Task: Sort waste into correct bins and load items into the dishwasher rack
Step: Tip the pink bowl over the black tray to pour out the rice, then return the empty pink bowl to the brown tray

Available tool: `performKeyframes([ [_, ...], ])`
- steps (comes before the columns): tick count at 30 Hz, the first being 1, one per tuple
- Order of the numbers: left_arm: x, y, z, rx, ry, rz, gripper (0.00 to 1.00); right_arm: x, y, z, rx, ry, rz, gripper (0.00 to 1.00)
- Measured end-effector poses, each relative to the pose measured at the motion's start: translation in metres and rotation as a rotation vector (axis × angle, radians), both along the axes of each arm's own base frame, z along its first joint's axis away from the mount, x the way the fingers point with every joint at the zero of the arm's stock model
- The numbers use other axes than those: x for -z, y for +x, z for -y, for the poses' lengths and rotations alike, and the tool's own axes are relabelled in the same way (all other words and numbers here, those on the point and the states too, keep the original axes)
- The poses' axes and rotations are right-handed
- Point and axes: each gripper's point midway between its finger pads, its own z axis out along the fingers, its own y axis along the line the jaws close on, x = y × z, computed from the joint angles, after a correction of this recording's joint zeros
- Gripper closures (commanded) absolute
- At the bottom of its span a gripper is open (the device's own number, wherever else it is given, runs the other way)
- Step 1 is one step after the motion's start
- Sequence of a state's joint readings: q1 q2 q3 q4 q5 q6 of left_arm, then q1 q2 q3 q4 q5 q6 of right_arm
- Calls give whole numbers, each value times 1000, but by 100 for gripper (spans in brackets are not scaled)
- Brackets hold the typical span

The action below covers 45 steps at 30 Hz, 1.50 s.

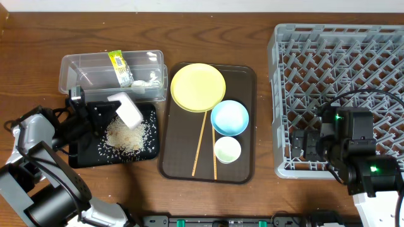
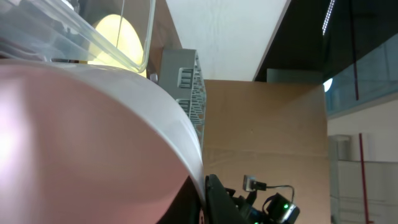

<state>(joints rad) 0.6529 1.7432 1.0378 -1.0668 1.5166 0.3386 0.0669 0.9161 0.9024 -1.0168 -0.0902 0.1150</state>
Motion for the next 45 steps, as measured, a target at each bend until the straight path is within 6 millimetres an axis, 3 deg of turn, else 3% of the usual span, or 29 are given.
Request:
performKeyframes([
  [19,-2,-5,10,24,-9,-20,94,0,0,0,0,0,1,1],
  [23,-5,-11,37,124,67,-3,94,0,0,0,0,0,2,1],
  [29,-8,-33,102,382,273,72,94,0,1,0,0,0,4,1],
  [31,1,-40,122,476,365,87,94,-1,1,0,0,0,5,1],
  [35,37,-54,155,657,607,32,94,-1,1,0,0,0,5,1],
  [39,66,-62,174,755,842,-4,94,-1,1,0,0,0,5,1],
  [45,88,-70,193,806,1107,-14,94,-1,1,0,0,0,5,1],
])
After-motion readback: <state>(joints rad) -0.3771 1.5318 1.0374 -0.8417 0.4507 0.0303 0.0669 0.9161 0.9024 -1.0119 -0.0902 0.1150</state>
